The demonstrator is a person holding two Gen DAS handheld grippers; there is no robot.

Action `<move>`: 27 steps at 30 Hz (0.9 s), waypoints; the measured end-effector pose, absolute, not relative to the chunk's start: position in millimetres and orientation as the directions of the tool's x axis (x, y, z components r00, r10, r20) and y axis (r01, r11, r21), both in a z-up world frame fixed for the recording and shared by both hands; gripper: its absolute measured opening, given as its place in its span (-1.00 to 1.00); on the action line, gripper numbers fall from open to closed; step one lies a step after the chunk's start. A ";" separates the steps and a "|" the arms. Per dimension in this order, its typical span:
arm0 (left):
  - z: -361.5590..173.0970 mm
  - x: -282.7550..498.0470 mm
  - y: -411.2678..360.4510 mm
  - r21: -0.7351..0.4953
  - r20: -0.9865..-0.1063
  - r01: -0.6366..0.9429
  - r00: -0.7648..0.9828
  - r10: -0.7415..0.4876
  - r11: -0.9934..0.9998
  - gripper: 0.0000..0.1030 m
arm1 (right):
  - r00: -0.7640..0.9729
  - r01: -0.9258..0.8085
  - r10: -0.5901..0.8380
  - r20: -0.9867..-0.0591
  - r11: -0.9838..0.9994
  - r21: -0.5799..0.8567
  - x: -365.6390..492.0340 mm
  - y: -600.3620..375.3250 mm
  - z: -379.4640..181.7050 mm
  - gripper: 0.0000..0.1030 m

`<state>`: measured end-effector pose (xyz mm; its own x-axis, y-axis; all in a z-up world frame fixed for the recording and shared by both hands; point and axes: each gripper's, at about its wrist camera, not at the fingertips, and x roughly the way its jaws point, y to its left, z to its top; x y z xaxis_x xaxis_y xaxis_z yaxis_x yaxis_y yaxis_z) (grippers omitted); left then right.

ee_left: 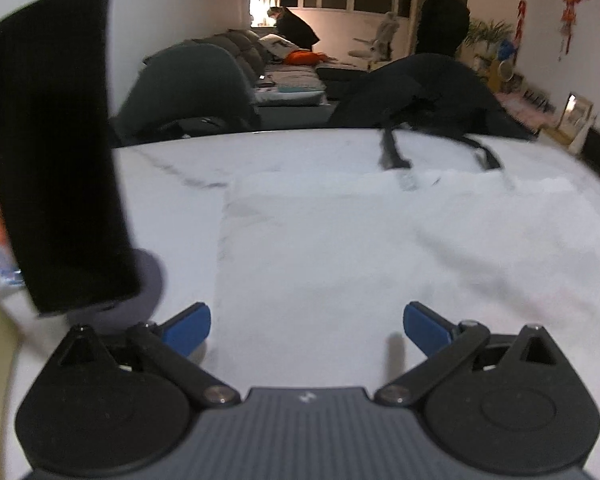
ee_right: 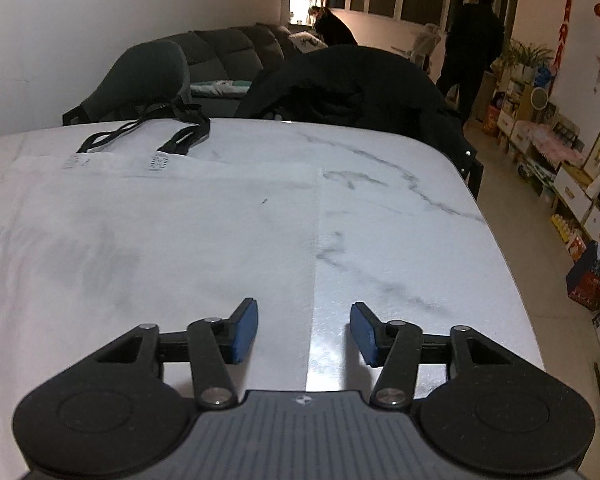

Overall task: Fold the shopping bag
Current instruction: 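Lay the straps down and open the right gripper, then pinch and smooth the bag edge with the right gripper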

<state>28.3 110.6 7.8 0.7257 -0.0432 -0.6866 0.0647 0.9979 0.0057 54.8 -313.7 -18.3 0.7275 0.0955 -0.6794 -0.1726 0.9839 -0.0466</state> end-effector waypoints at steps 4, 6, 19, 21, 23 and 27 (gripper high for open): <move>1.6 15.6 114.3 0.018 -0.698 0.076 0.715 -0.042 0.997 0.78 | 0.741 -0.176 0.116 -0.662 0.984 -0.024 47.7 -311.1 -20.9 -0.32; 0.7 11.5 114.7 0.009 -0.692 0.084 0.720 -0.054 0.996 0.75 | 0.748 -0.182 0.120 -0.653 0.983 -0.028 44.4 -308.4 -21.7 -0.42; 5.2 -11.4 100.8 -0.007 -0.676 0.159 0.727 -0.121 0.987 0.35 | 0.761 -0.186 0.089 -0.643 0.979 -0.084 33.3 -307.7 -21.7 -0.94; 5.5 -14.0 95.0 -0.008 -0.676 0.173 0.725 -0.133 0.985 0.35 | 0.759 -0.171 0.071 -0.647 0.981 -0.093 32.6 -314.5 -20.6 -0.94; 5.7 -16.9 88.3 -0.006 -0.675 0.190 0.723 -0.144 0.982 0.35 | 0.757 -0.158 0.066 -0.650 0.984 -0.084 31.5 -323.6 -20.0 -0.94; 5.8 -19.9 77.6 -0.002 -0.677 0.218 0.718 -0.162 0.976 0.43 | 0.757 -0.144 0.057 -0.651 0.986 -0.081 29.4 -335.9 -19.1 -0.94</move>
